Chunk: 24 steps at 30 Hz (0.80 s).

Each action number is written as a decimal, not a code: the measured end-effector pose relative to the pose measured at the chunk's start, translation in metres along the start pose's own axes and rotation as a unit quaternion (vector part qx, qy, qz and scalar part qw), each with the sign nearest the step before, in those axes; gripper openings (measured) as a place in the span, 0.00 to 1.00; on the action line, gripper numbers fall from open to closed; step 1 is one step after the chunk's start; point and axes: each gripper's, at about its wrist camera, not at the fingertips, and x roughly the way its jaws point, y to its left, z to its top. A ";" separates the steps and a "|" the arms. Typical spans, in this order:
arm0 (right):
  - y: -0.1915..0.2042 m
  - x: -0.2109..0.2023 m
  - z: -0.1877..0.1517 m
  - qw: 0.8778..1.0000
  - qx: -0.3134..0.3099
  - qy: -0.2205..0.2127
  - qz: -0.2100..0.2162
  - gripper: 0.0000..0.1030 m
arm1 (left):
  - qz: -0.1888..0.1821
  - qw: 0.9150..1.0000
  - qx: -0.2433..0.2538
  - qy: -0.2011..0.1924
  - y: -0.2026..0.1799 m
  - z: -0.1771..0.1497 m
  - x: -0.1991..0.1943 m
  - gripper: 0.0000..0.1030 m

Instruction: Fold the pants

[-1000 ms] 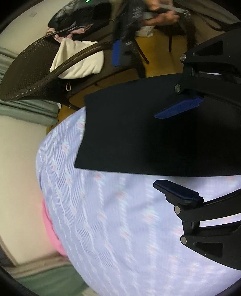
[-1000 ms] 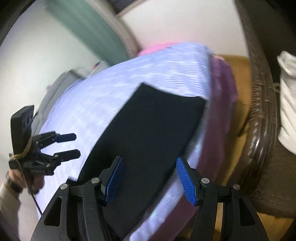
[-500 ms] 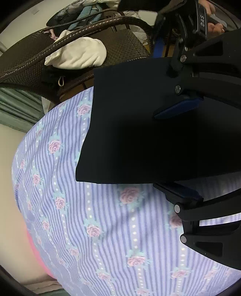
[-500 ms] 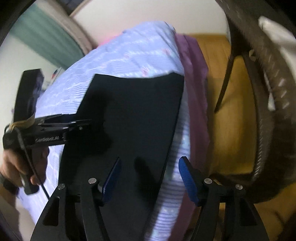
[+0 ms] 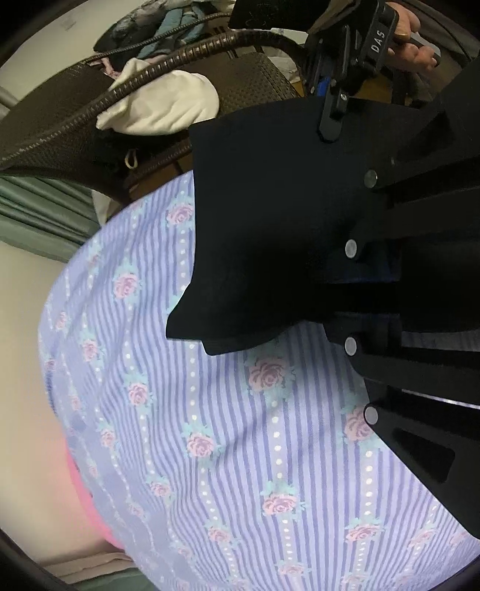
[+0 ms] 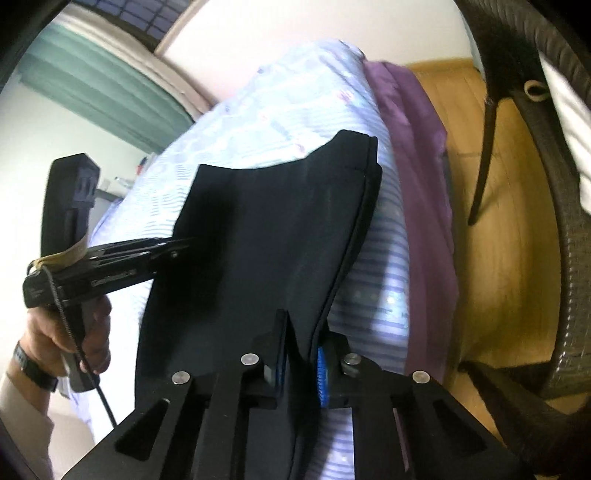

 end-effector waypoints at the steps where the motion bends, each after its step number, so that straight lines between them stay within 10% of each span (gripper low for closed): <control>1: 0.003 -0.005 0.000 1.000 -0.010 -0.009 0.004 0.09 | 0.000 1.000 0.000 -0.007 0.000 -0.001 -0.004 0.09; 24: 0.052 -0.084 -0.010 0.980 -0.133 -0.086 0.124 0.07 | 0.055 0.993 -0.001 -0.101 -0.030 -0.053 -0.135 0.07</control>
